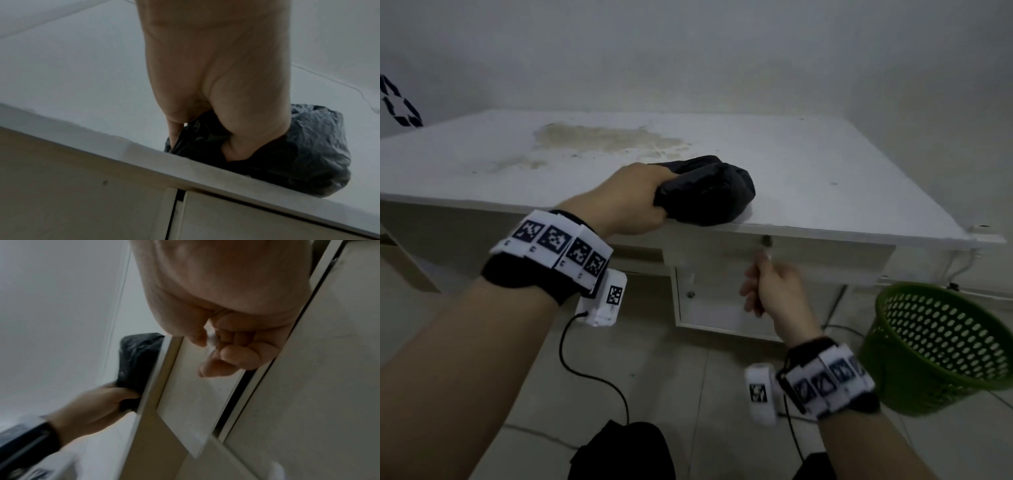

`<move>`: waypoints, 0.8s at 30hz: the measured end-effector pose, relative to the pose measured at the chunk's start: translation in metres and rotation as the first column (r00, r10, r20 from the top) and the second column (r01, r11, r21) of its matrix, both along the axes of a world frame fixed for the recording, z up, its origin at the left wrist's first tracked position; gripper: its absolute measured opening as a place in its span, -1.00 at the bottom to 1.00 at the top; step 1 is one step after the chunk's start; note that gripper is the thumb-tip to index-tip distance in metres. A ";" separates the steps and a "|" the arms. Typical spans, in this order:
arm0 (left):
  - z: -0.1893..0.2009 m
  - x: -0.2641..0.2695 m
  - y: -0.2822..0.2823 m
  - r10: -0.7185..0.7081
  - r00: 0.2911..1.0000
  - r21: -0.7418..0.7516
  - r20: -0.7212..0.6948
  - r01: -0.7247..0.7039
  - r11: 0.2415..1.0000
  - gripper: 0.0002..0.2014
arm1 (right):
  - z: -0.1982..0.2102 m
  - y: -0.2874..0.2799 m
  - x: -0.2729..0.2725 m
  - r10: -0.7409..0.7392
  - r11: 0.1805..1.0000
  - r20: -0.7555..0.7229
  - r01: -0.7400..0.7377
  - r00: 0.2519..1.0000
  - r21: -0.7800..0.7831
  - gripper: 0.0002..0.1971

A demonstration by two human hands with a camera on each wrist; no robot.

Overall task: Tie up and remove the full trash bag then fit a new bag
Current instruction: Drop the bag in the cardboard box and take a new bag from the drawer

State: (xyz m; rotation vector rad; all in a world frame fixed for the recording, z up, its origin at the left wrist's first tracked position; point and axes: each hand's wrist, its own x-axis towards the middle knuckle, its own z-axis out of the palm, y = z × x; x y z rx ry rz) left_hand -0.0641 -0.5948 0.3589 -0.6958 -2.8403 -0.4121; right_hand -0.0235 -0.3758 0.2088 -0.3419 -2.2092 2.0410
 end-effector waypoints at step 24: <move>0.003 0.009 -0.005 0.000 0.981 0.061 0.193 -0.012 0.998 -0.56 | 0.044 0.034 0.100 0.063 0.957 0.351 -0.157 0.934 0.246 -0.69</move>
